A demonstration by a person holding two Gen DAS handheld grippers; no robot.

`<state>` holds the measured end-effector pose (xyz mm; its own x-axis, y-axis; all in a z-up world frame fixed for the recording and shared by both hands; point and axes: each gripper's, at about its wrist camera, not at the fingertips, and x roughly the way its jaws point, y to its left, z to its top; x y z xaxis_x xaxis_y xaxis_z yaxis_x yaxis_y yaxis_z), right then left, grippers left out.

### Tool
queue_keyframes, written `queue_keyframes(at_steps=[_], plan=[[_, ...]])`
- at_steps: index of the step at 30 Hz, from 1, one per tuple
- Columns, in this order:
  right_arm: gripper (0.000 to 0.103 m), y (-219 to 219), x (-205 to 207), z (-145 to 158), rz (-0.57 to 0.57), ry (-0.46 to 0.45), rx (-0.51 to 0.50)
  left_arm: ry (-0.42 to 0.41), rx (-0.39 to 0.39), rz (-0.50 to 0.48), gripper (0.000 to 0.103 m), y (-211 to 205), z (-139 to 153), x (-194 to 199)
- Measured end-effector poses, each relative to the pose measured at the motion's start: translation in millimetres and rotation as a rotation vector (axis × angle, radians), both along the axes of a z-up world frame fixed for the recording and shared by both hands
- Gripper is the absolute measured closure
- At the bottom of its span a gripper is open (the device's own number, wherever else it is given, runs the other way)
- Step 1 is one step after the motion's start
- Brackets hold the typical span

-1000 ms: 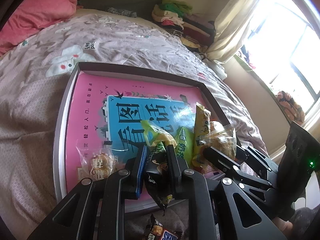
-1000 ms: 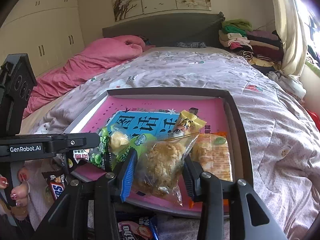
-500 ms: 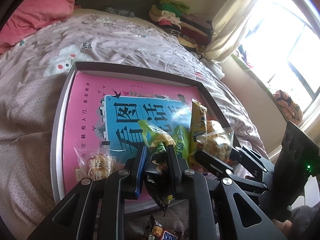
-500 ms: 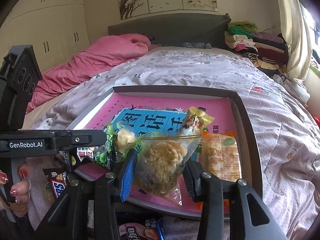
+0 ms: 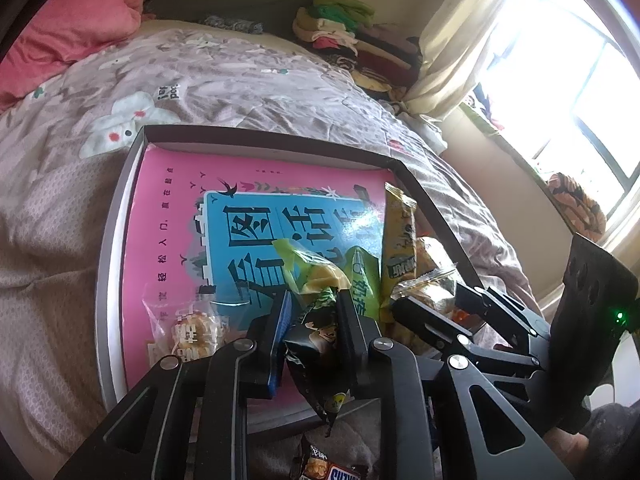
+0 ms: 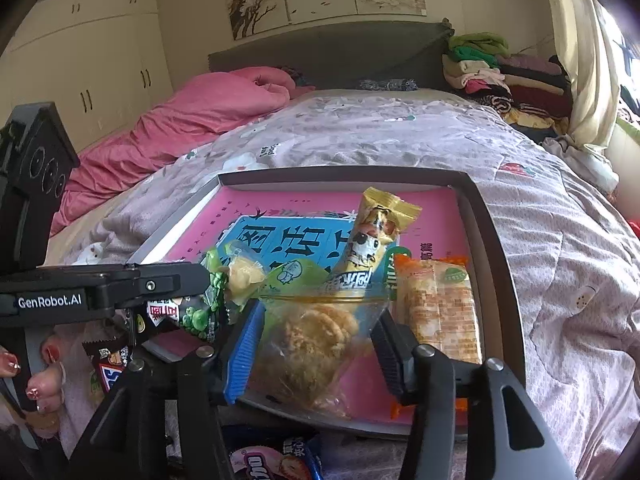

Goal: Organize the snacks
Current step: 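Lower the green bag into the tray with the left gripper while the right lowers the clear bag, then open the left gripper on the green bag while the right releases the clear bag in the tray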

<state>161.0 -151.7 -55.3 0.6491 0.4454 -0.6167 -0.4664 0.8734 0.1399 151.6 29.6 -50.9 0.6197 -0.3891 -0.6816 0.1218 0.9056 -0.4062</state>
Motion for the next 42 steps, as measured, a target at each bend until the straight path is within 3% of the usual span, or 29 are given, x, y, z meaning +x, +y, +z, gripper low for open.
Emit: queue_keyframes(at_steps=[10,16,18,25,33,42], plan=[[0.041,-7.0,0.2,4.3,-0.03,-0.011,0.029,-0.003,0.039,-0.002,0.077,-4.4,2.3,-0.9],[0.037,-12.8,1.7,7.7,-0.054,-0.014,0.051,0.003,0.053,0.008,0.067,-4.1,3.1,-0.8],[0.036,-14.9,2.1,8.5,-0.062,-0.015,0.057,0.007,0.059,0.009,0.06,-4.1,3.6,-1.0],[0.034,-18.3,2.4,9.3,-0.082,-0.019,0.059,0.006,0.084,0.022,0.056,-1.8,5.3,-2.8],[0.032,-23.3,2.0,13.1,-0.102,-0.036,0.069,-0.016,0.097,0.043,0.044,2.3,14.1,-4.5],[0.029,-34.5,0.8,20.8,-0.127,-0.051,0.105,-0.043,0.146,0.072,0.039,3.6,25.4,-9.5]])
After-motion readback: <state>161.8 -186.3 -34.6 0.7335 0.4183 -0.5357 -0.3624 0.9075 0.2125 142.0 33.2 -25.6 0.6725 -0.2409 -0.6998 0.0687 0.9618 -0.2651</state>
